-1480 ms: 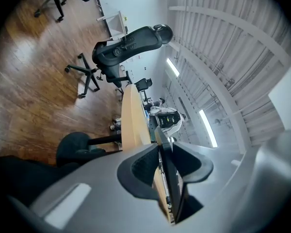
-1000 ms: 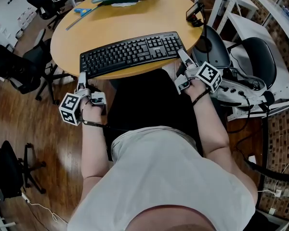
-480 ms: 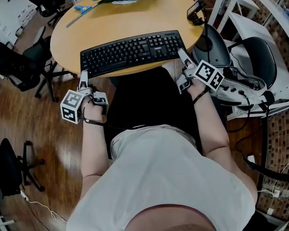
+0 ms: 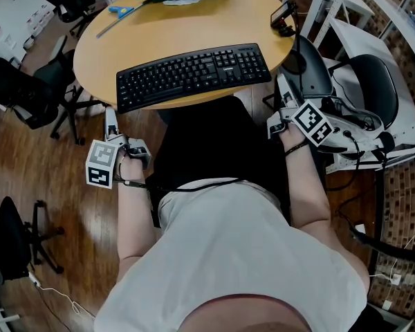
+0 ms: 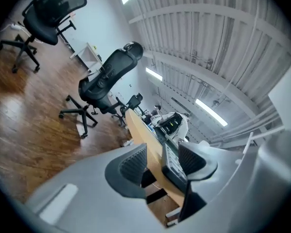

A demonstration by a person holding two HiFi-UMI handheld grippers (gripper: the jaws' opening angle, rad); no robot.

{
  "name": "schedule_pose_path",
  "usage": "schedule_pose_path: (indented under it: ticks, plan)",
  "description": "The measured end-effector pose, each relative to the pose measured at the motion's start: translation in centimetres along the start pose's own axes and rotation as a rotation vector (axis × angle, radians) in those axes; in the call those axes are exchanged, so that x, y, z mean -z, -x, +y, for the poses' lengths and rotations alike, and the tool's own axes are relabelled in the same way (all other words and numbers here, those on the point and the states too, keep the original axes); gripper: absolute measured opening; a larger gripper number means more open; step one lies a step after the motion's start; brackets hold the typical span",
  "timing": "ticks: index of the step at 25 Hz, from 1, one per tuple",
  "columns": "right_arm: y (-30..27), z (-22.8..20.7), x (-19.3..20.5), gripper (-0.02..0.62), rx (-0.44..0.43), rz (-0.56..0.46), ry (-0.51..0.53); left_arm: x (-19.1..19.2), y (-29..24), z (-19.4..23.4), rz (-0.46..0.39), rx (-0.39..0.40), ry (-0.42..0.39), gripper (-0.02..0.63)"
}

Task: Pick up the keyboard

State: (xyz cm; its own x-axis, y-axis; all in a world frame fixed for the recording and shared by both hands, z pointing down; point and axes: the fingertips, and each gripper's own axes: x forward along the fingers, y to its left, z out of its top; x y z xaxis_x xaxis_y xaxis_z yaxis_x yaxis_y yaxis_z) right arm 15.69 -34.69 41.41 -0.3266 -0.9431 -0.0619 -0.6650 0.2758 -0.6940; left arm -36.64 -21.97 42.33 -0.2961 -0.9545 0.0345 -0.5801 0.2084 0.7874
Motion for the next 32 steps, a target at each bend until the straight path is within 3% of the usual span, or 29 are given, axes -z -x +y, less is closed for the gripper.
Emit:
schedule_pose_path:
  ticks: [2, 3, 4, 6, 9, 12, 16, 19, 22, 32]
  plan:
    - [1.5, 0.1, -2.3, 0.137, 0.021, -0.086, 0.074, -1.4, 1.3, 1.2, -0.061, -0.037, -0.07, 0.39]
    - [2.0, 0.7, -3.4, 0.05, 0.004, -0.12, 0.118, -2.0, 1.9, 1.0, -0.089, -0.031, -0.125, 0.366]
    - [2.4, 1.8, -4.2, 0.003, -0.036, -0.143, 0.166, -2.6, 2.4, 0.3, -0.112, -0.007, -0.186, 0.285]
    - [2.6, 4.6, -4.8, 0.002, -0.139, -0.14, 0.283, -3.4, 3.0, -2.2, -0.138, 0.067, -0.303, 0.214]
    - [2.1, 8.5, -3.4, 0.002, -0.248, -0.077, 0.456, -3.4, 3.5, -6.8, -0.131, 0.202, -0.431, 0.213]
    - [1.8, 11.5, -1.3, 0.002, -0.359, -0.023, 0.535, -1.4, 3.2, -10.4, -0.046, 0.34, -0.49, 0.213]
    - [1.5, 12.8, 1.4, 0.002, -0.427, 0.055, 0.59, 2.7, 2.4, -12.3, 0.11, 0.429, -0.579, 0.213]
    - [1.4, 13.0, 2.5, 0.0, -0.448, 0.095, 0.581, 4.5, 2.4, -13.0, 0.167, 0.468, -0.614, 0.213]
    - [1.3, 13.1, 3.0, 0.0, -0.457, 0.12, 0.592, 5.2, 2.2, -13.1, 0.193, 0.484, -0.595, 0.213]
    - [1.4, 13.4, 3.6, 0.0, -0.457, 0.131, 0.607, 5.3, 2.5, -13.2, 0.2, 0.495, -0.599, 0.213]
